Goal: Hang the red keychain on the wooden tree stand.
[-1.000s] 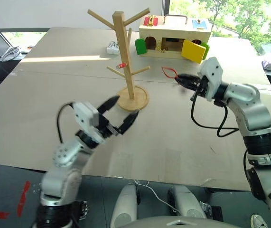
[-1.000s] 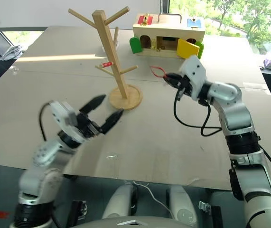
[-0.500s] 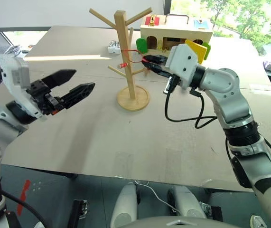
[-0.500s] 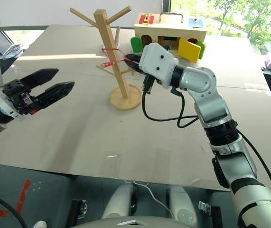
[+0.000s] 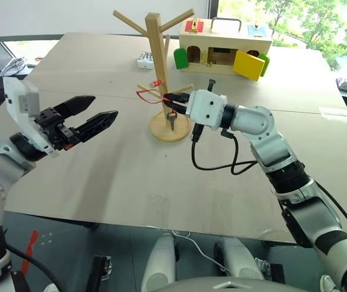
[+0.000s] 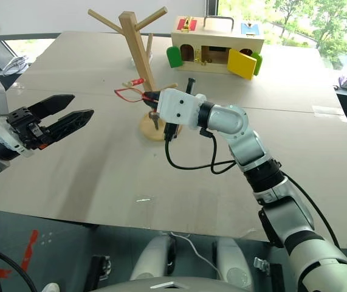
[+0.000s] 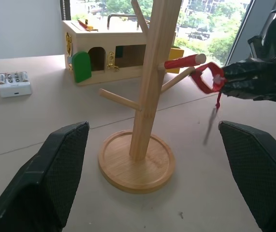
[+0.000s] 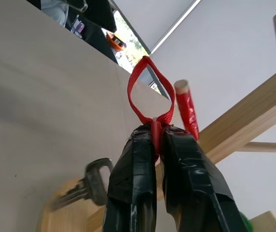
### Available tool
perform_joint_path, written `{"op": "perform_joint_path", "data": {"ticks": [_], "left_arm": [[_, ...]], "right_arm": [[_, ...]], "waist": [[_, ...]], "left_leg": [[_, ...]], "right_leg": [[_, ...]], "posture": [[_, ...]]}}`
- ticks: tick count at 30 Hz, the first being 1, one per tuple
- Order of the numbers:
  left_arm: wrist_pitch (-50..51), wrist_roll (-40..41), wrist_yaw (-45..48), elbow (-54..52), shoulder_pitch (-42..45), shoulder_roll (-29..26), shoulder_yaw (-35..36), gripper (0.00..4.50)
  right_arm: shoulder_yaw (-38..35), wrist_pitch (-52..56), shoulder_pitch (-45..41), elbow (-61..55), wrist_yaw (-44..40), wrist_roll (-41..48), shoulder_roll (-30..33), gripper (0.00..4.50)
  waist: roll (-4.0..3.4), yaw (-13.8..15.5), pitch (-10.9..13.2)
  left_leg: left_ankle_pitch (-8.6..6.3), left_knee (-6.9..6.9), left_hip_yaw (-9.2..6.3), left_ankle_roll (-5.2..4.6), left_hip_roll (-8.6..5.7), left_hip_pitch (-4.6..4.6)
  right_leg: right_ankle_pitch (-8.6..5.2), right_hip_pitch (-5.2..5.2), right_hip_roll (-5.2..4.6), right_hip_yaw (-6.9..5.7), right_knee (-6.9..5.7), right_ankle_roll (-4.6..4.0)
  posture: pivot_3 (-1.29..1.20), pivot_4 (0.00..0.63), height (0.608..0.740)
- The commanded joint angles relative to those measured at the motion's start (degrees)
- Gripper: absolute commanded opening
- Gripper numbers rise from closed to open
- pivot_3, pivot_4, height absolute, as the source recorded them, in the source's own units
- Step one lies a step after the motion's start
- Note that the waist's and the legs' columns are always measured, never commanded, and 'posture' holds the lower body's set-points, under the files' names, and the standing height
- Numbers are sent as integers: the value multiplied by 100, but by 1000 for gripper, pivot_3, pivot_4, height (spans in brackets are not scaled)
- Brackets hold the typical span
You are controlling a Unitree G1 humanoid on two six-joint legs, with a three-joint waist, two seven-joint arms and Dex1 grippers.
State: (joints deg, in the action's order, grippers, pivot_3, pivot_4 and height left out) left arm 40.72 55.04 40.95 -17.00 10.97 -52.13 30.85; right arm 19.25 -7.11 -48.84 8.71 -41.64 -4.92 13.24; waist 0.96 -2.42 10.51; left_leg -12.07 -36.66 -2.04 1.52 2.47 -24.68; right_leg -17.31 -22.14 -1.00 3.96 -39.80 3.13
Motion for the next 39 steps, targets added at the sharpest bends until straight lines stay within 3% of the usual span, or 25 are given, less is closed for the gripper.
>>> {"op": "perform_joint_path", "data": {"ticks": [1,16,28,39], "left_arm": [[-68,-27,24,-130,84,-5,90,4500],[-54,-129,44,-172,-5,12,133,4500],[-78,-245,17,-209,77,72,39,4500],[-41,-246,-31,-266,77,65,83,4500]], "right_arm": [[-105,-226,-216,226,220,-91,-97,76],[-173,-652,-214,-387,35,59,159,76],[-291,-670,-621,459,543,-138,-85,76],[-245,-793,-544,628,339,-77,-49,76]], "waist": [[0,-1,0],[0,-2,0],[1,-5,0],[0,-10,0]], "left_leg": [[0,0,-1,0,0,0],[0,3,-1,0,0,0],[1,3,0,2,0,0],[1,3,-1,2,0,0]], "right_leg": [[0,0,0,0,0,0],[0,-2,0,0,0,0],[0,-2,0,0,-1,0],[0,-2,0,0,-2,-1]], "posture": [[0,150,740],[0,150,740],[0,150,740],[0,150,740]]}}
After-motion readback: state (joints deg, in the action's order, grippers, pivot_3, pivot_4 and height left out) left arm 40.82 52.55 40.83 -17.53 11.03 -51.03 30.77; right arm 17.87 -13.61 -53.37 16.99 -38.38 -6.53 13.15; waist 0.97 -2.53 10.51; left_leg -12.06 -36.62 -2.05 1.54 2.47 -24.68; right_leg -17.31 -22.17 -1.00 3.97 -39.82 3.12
